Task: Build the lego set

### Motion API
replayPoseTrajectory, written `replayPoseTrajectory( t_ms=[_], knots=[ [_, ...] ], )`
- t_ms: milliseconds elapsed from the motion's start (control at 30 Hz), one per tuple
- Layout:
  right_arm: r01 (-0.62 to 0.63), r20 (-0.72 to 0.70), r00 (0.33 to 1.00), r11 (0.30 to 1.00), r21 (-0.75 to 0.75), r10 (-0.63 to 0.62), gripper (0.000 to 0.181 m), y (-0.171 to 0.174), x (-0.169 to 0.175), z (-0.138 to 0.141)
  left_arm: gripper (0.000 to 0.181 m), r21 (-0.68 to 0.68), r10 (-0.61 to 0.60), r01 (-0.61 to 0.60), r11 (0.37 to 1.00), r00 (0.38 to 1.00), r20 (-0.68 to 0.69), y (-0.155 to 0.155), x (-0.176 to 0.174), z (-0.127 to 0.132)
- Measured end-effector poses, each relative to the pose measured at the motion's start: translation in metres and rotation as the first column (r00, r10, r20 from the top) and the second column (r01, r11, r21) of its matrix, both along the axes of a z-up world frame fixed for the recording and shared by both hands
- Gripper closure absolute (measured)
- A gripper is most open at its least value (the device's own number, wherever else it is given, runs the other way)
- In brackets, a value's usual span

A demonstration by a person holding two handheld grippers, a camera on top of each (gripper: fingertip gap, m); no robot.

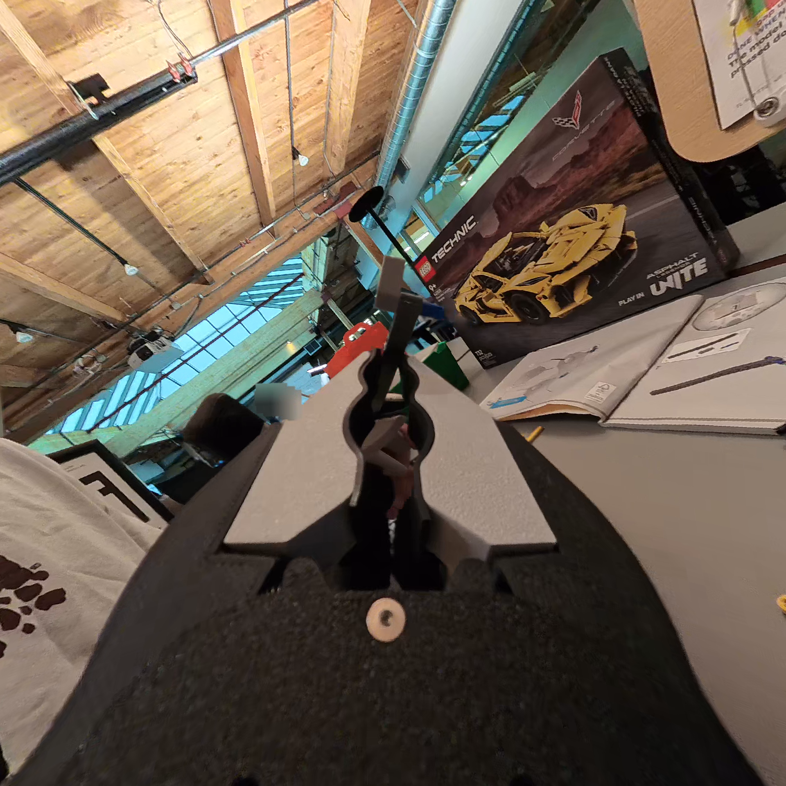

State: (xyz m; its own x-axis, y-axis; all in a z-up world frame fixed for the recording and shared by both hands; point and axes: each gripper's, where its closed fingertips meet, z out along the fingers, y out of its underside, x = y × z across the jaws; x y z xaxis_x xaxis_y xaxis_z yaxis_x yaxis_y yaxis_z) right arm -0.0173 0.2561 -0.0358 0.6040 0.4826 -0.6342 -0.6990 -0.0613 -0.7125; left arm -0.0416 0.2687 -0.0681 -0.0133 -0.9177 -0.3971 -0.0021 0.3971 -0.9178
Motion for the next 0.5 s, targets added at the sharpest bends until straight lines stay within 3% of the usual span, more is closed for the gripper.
replayPoseTrajectory(
  t_ms=[233,400,500],
  knots=[
    [-0.073,-0.195,0.977,0.994,0.078,0.087,0.174,-0.003,-0.001,0.007,0.173,-0.064,-0.073,0.076,0.995,0.996,0.056,-0.007,-0.004,0.010],
    [-0.138,-0.377,0.907,0.979,0.151,0.186,0.174,-0.005,0.006,0.008,0.170,-0.039,-0.073,0.075,0.996,0.995,0.071,-0.010,-0.005,0.012],
    [-0.143,-0.409,0.889,0.974,0.173,0.204,0.174,-0.005,0.010,0.004,0.164,-0.044,-0.062,0.066,0.997,0.995,0.079,-0.008,-0.005,0.014]
  ],
)
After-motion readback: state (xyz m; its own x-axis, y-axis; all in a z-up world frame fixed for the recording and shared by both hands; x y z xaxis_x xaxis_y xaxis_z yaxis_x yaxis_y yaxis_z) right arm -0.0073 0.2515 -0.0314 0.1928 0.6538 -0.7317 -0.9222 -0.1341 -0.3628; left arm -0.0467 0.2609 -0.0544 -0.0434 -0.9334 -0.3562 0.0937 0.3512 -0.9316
